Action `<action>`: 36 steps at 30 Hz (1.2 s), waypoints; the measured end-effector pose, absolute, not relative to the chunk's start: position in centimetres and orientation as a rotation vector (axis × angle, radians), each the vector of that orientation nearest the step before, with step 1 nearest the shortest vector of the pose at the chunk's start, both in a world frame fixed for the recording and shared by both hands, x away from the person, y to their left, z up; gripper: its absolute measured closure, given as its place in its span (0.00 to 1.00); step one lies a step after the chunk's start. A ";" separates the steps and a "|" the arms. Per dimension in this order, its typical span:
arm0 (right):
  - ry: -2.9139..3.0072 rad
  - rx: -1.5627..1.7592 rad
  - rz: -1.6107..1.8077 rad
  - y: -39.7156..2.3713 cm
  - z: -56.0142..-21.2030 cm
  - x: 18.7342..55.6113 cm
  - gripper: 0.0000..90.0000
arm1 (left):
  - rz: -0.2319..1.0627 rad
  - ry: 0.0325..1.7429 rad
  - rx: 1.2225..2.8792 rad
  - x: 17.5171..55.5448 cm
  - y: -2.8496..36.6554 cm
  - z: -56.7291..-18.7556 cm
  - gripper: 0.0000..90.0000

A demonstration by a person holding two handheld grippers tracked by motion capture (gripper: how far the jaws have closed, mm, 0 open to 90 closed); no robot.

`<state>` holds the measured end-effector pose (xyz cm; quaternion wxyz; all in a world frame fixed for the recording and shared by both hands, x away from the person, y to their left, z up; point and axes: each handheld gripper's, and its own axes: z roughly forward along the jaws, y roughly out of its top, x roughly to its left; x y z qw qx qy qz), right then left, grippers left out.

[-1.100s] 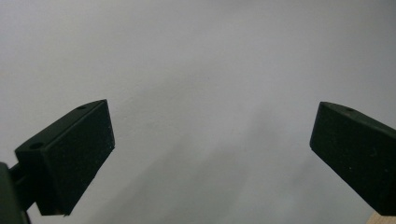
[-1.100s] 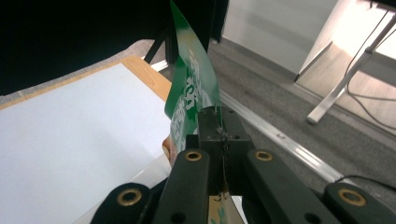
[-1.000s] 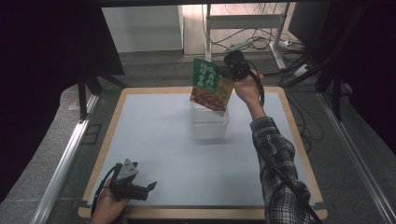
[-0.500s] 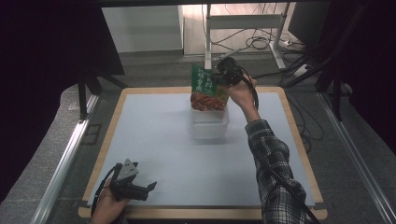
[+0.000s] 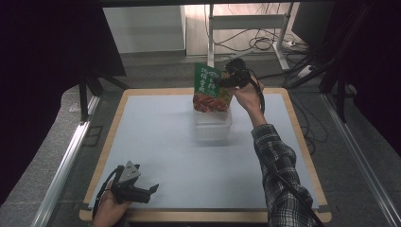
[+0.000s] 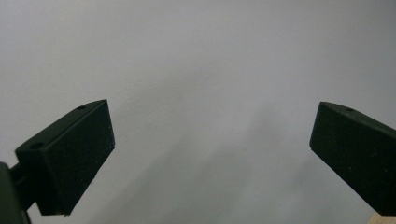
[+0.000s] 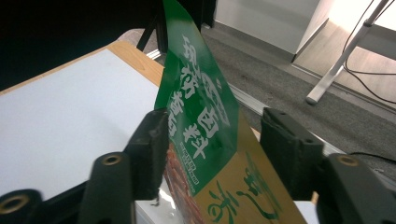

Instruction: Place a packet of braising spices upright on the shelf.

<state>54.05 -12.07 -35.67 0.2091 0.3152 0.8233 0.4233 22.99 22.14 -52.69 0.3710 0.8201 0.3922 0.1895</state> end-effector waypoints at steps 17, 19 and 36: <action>2.274 0.874 1.247 -12.8 -33.6 53.5 0.19 | 0.491 1.002 2.111 23.0 22.1 -52.7 0.00; 2.275 0.870 1.251 -12.9 -33.5 53.4 0.18 | 0.491 1.002 2.111 23.0 22.1 -52.7 0.00; 2.255 0.970 1.317 -15.3 -32.4 52.0 0.04 | 0.491 1.002 2.117 23.0 22.0 -52.7 0.00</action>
